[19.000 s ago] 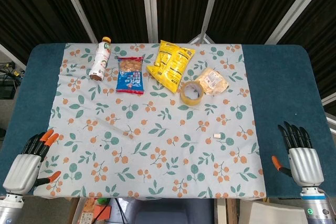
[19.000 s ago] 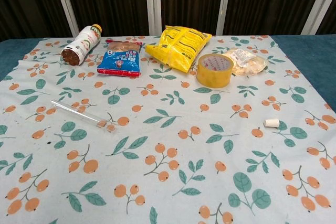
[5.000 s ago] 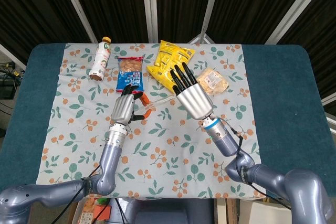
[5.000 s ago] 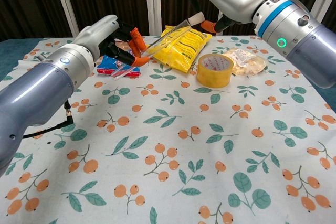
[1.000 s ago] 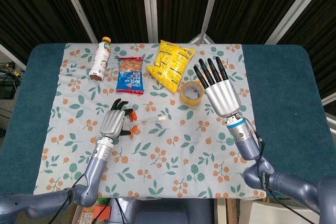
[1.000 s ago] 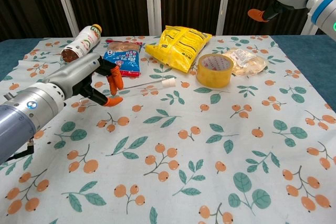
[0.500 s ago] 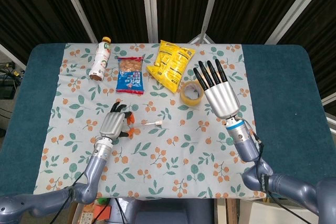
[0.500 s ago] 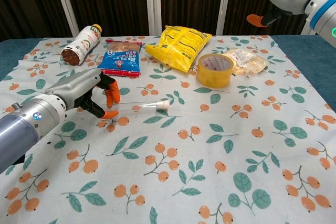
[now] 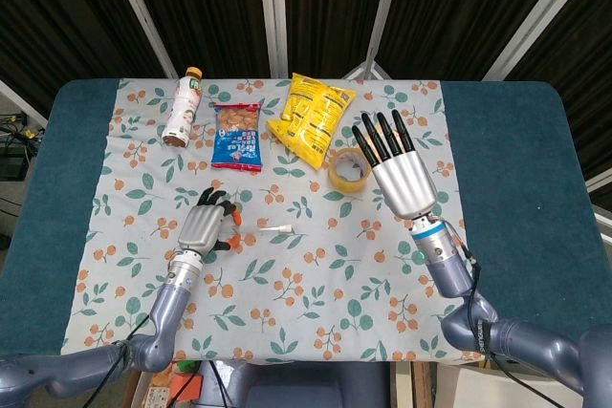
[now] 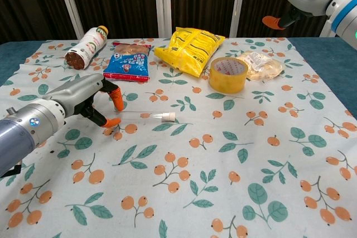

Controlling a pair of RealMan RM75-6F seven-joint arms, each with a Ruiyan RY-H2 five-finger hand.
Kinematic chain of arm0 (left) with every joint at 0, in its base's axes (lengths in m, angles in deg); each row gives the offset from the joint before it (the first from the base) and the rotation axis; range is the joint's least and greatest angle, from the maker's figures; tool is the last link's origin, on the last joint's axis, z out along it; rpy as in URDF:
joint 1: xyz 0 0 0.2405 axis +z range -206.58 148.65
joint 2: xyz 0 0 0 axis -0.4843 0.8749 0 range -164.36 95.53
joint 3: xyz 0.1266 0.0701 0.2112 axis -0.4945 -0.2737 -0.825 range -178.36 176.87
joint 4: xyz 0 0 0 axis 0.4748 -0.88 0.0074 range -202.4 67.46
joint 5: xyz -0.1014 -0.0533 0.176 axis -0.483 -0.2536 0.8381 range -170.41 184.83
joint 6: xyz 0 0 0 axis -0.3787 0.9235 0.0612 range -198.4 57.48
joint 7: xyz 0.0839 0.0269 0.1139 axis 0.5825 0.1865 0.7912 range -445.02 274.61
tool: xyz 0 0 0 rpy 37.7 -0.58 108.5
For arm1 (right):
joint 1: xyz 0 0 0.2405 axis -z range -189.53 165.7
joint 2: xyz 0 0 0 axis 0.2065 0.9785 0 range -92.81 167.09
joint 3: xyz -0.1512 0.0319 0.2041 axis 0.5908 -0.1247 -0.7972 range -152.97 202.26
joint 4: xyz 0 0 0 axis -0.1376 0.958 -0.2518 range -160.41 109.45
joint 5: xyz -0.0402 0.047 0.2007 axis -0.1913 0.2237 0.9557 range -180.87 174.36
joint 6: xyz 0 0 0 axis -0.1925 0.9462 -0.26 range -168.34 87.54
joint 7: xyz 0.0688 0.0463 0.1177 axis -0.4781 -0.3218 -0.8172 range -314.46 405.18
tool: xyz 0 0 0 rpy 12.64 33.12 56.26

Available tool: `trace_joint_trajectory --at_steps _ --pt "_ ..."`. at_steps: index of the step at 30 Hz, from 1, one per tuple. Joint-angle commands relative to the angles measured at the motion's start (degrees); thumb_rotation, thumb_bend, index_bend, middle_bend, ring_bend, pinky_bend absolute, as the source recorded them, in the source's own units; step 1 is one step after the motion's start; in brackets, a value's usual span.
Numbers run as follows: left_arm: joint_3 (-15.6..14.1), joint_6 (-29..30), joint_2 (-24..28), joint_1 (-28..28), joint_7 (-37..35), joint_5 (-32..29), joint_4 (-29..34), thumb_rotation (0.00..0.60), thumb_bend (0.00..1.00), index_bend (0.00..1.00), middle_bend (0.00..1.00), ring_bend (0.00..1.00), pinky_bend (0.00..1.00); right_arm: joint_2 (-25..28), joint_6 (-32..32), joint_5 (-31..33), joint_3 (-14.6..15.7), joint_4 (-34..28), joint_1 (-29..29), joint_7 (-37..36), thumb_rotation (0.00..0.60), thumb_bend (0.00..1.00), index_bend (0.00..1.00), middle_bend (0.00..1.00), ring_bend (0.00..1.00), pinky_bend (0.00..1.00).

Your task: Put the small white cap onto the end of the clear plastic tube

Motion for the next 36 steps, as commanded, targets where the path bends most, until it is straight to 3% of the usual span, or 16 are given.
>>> trace_joint_trajectory --at_steps 1,9,14,22,29,36 --pt "0.20 0.34 1.51 0.58 0.13 -0.03 2.02 0.600 0.38 0.46 0.33 0.11 0.00 0.37 0.11 0.00 0.21 -0.74 0.34 0.34 0.600 0.35 0.04 0.03 0.00 0.00" --pt "0.81 1.78 5.60 1.97 0.60 -0.32 7.80 0.600 0.36 0.40 0.29 0.09 0.00 2.01 0.89 0.82 1.32 -4.30 2.71 1.31 0.600 0.35 0.04 0.03 0.00 0.00" --pt "1.12 4.46 8.86 3.75 0.36 0.22 11.81 0.600 0.26 0.26 0.22 0.06 0.00 3.86 2.16 3.11 1.84 -7.68 5.81 0.50 0.600 0.35 0.04 0.03 0.00 0.00" --pt "-0.45 11.17 20.77 9.68 -1.04 4.37 23.77 0.600 0.19 0.14 0.12 0.01 0.00 10.80 5.12 11.46 2.59 -17.69 15.22 -6.65 0.600 0.35 0.00 0.00 0.00 0.00" --pt "-6.11 19.78 34.23 18.81 -8.36 13.73 33.07 0.600 0.17 0.10 0.08 0.00 0.00 20.21 7.90 14.59 6.56 -27.83 25.27 -16.85 0.600 0.32 0.00 0.00 0.00 0.00" --pt "-14.46 26.61 41.49 26.74 -13.88 23.76 31.56 0.600 0.17 0.09 0.08 0.00 0.00 24.43 12.77 9.68 12.16 -27.96 32.93 -23.11 0.600 0.32 0.00 0.00 0.00 0.00"
